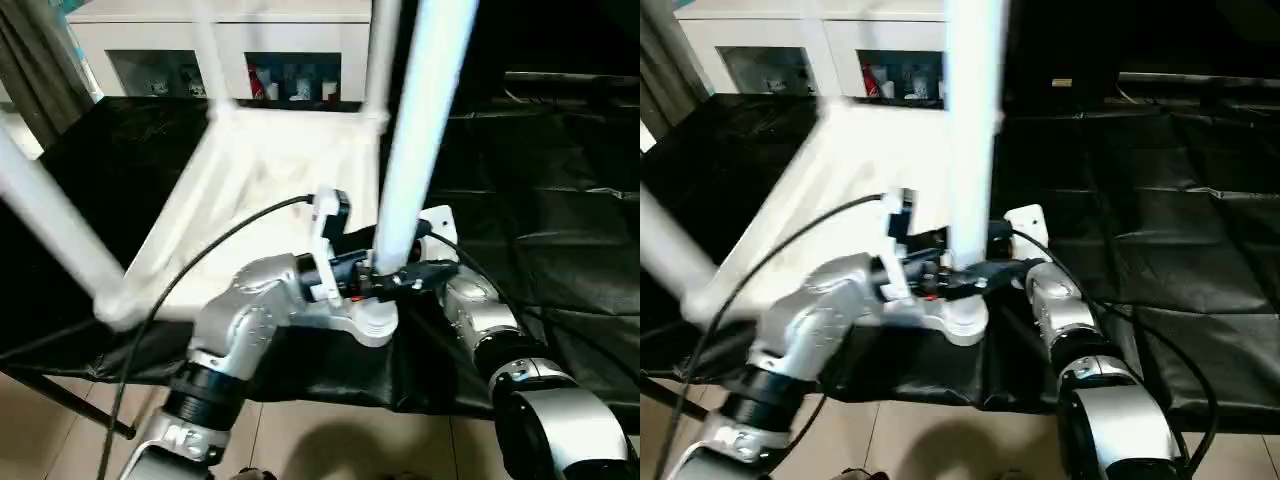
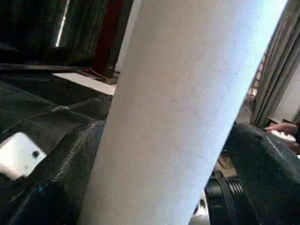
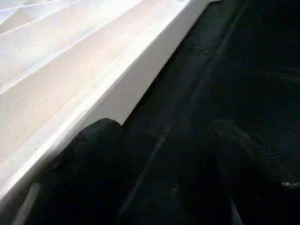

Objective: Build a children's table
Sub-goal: Rotate table base

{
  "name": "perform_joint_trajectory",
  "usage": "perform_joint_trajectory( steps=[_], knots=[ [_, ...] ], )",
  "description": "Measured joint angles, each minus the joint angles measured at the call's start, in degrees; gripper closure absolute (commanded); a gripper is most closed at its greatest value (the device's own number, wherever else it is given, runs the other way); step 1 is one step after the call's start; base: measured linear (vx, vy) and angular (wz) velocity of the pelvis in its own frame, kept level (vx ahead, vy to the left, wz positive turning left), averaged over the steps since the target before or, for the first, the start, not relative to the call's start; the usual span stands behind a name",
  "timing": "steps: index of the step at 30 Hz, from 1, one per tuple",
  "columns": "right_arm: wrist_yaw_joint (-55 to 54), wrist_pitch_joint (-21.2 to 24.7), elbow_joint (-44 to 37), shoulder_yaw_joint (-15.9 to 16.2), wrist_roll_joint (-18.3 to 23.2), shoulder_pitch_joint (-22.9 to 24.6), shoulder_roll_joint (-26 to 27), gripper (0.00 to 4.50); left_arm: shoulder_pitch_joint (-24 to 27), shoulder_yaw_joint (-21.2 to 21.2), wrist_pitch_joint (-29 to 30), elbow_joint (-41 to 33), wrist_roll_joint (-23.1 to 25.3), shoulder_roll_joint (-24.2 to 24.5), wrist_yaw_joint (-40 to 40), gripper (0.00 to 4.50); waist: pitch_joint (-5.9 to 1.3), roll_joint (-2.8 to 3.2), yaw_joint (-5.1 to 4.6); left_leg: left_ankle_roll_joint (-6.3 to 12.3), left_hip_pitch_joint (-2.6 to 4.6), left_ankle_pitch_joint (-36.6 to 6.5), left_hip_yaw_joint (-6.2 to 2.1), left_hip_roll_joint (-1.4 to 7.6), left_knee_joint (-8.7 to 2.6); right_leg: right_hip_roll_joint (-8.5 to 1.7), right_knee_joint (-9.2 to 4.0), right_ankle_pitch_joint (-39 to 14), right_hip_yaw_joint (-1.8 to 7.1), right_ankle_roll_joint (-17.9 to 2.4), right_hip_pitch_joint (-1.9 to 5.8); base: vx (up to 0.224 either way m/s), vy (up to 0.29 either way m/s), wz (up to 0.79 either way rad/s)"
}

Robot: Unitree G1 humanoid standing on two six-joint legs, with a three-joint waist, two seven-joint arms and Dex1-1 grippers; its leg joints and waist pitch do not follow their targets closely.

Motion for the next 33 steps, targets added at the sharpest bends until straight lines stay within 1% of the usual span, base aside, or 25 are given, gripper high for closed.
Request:
perform_joint_trajectory(
  steps=[5,7,8,10,13,14,15,16,18,19,21,22,23,25,26,27,30,33],
  knots=[
    [-0.8,-0.9,0.1,1.0,-1.1,0.0,0.9,0.88,-1.6,-0.1,-3.6,4.1,3.5,-0.5,3.3,0.02,0.00,0.00,0.16,0.00,-0.01,0.0,-0.01,0.00,0.02,-0.01,-0.01,0.0,-0.02,0.0,0.02,0.000,0.000,0.00],
    [-2.1,-1.0,0.5,0.8,-1.2,-0.2,0.6,0.88,-2.7,-0.2,-5.4,6.0,6.5,0.7,5.4,0.02,0.00,0.01,0.30,0.00,-0.01,0.0,-0.01,0.00,0.02,-0.01,-0.01,0.0,-0.02,0.0,0.01,0.000,0.000,0.00],
    [-2.4,-1.1,0.6,0.6,-1.1,-0.3,0.2,0.88,-2.7,-0.4,-5.7,6.2,7.5,1.9,5.6,0.02,0.00,0.02,0.33,0.00,-0.01,0.0,-0.01,0.00,0.02,-0.02,0.00,0.0,-0.03,0.0,0.02,0.000,0.000,0.00],
    [-2.8,-1.1,0.6,-0.7,-0.9,-0.4,-2.3,0.88,-2.3,-0.9,-5.8,5.9,8.8,4.4,5.1,0.02,0.00,0.02,0.78,0.00,-0.01,0.0,-0.01,0.00,0.03,-0.03,-0.01,0.0,-0.04,0.0,0.05,0.000,0.000,0.00],
    [-1.6,-1.2,0.0,-1.3,-0.3,-0.8,-5.1,0.88,-0.2,-1.3,-5.3,4.9,9.8,7.8,3.6,0.02,0.00,0.02,0.73,0.00,0.02,0.0,0.00,0.00,0.05,-0.02,0.00,0.0,-0.02,-0.1,0.05,0.000,0.000,0.00],
    [-0.8,-1.2,-0.3,-1.3,-0.1,-0.8,-5.8,0.88,0.8,-1.5,-5.0,4.3,10.2,9.1,2.7,0.29,0.00,0.02,0.73,0.00,0.00,0.0,0.00,0.00,0.04,-0.02,0.01,0.0,-0.03,0.0,0.02,0.000,0.000,0.00],
    [0.9,-1.2,-1.4,-1.2,0.1,-0.4,-6.8,0.88,2.4,-2.2,-4.4,3.3,10.7,11.2,1.2,0.36,0.00,0.02,0.81,0.00,-0.01,0.0,-0.01,0.03,0.04,0.00,0.02,0.0,-0.05,0.0,0.01,0.000,0.000,0.00],
    [2.9,-1.2,-3.0,-0.9,0.1,0.5,-7.8,0.88,3.6,-3.3,-4.1,2.2,11.3,13.3,-0.2,0.36,0.00,0.02,0.99,0.00,-0.01,0.0,-0.02,0.06,0.04,0.02,0.01,0.0,-0.09,0.0,0.02,0.000,0.000,0.00],
    [8.7,-1.1,-7.3,0.4,0.0,3.2,-10.9,0.88,5.8,-5.4,-4.3,1.4,13.6,17.4,-2.5,0.59,0.00,0.02,1.52,-0.01,-0.03,0.0,-0.01,0.07,0.03,0.02,-0.03,0.0,-0.10,0.0,0.02,0.000,0.000,0.00],
    [10.8,-0.8,-8.5,1.0,0.0,4.2,-11.8,0.88,6.5,-5.8,-4.6,1.5,14.4,18.3,-2.9,0.59,0.00,0.02,1.71,-0.01,-0.04,0.0,-0.01,0.06,0.03,0.01,-0.04,0.0,-0.10,0.0,0.03,0.000,0.000,0.00],
    [16.5,0.2,-13.1,2.1,0.3,7.6,-13.4,0.88,6.7,-6.0,-6.1,2.6,15.9,19.0,-2.7,0.85,0.00,0.02,2.31,-0.01,-0.04,0.0,0.02,0.03,0.05,-0.02,-0.07,0.0,-0.06,0.0,0.08,0.000,0.000,0.00],
    [18.5,0.6,-14.4,2.5,0.4,8.7,-13.7,0.88,6.7,-5.9,-6.7,2.8,16.1,19.0,-2.6,0.90,0.00,0.02,2.49,-0.01,-0.04,0.0,0.04,0.01,0.06,-0.04,-0.07,0.0,-0.02,0.0,0.09,0.000,0.000,0.00],
    [20.8,1.5,-16.9,3.1,0.9,10.3,-14.4,0.88,6.4,-6.1,-7.4,3.1,16.7,18.7,-2.5,0.90,0.00,0.02,2.77,0.00,-0.04,0.0,0.05,0.00,0.07,-0.04,-0.07,0.0,0.01,-0.1,0.10,0.000,0.000,0.00],
    [25.8,3.8,-23.2,4.4,2.8,13.9,-16.5,0.88,5.7,-6.5,-9.0,4.3,18.1,18.9,-2.3,1.21,0.01,0.03,3.18,-0.01,-0.02,0.0,0.05,0.00,0.05,-0.04,-0.07,0.0,0.02,-0.1,0.12,0.000,0.000,0.00],
    [28.0,5.0,-26.1,4.7,3.6,15.4,-17.7,0.88,5.3,-6.5,-9.2,5.2,18.6,19.5,-2.0,1.30,0.02,0.05,3.20,-0.01,-0.01,0.0,0.04,0.00,0.04,-0.04,-0.05,0.0,0.01,-0.1,0.13,0.000,0.000,0.00],
    [31.0,7.0,-30.6,5.2,5.2,17.6,-19.7,0.88,4.9,-6.5,-9.5,6.0,19.4,20.4,-1.9,1.30,0.03,0.08,3.22,-0.01,0.00,0.0,0.03,0.00,0.01,-0.03,-0.06,0.0,0.01,0.0,0.15,0.000,0.000,0.00],
    [36.6,11.3,-39.5,5.7,8.3,21.6,-23.5,0.88,4.4,-6.6,-10.0,8.0,20.5,21.3,-2.1,1.59,0.03,0.12,3.15,-0.01,0.04,0.0,0.00,0.00,-0.01,-0.02,-0.07,0.0,0.01,0.0,0.17,0.000,0.000,0.00],
    [40.9,15.6,-46.8,5.8,10.8,24.6,-25.1,0.88,3.5,-7.1,-11.0,9.4,21.4,21.1,-3.1,1.84,0.02,0.16,3.00,-0.02,0.05,0.0,-0.02,0.01,-0.03,-0.02,-0.08,0.0,0.00,0.0,0.14,0.000,0.000,0.00]
  ],
)
